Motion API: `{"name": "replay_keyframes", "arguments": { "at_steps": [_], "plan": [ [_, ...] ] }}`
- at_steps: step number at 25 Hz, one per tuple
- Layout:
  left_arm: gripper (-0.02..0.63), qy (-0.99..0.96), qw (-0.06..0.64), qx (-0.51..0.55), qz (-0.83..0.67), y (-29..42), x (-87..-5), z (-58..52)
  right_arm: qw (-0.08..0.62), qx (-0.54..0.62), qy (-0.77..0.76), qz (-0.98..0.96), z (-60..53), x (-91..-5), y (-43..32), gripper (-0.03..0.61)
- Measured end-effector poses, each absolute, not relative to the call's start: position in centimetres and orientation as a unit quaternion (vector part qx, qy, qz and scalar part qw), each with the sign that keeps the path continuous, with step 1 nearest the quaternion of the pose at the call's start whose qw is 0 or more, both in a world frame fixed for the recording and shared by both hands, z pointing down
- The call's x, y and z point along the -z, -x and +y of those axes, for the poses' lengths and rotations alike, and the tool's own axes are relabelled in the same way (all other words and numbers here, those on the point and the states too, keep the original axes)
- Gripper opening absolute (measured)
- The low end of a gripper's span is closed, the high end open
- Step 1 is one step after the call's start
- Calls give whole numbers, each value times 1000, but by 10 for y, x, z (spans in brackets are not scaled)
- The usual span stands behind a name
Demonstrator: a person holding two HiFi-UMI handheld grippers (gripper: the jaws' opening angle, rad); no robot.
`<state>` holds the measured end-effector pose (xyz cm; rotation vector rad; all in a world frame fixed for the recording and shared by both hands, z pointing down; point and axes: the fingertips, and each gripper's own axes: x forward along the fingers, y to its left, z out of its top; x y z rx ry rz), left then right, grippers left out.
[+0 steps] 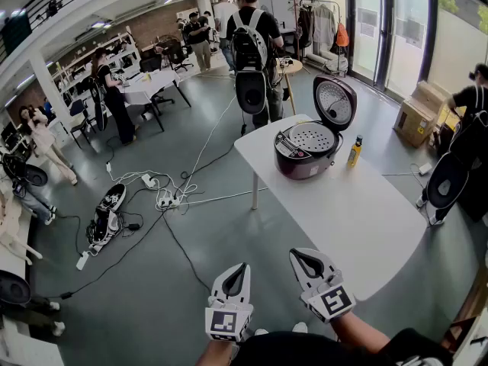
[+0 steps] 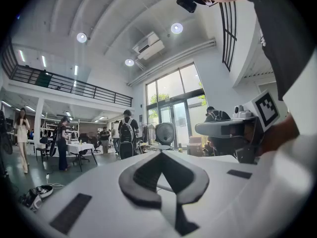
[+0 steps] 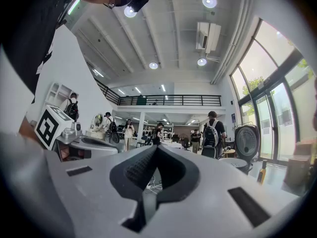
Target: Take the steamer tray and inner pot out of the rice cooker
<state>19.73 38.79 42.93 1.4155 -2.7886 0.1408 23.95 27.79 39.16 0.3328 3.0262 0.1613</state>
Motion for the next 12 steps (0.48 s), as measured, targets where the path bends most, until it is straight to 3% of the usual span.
{"name": "replay_keyframes", "arguments": {
  "at_steps": [12],
  "plan": [
    [-3,-446,9,-43,-894,-187,-432,402,44,-59,-96,993,280,-395,-232,-2]
  ]
}}
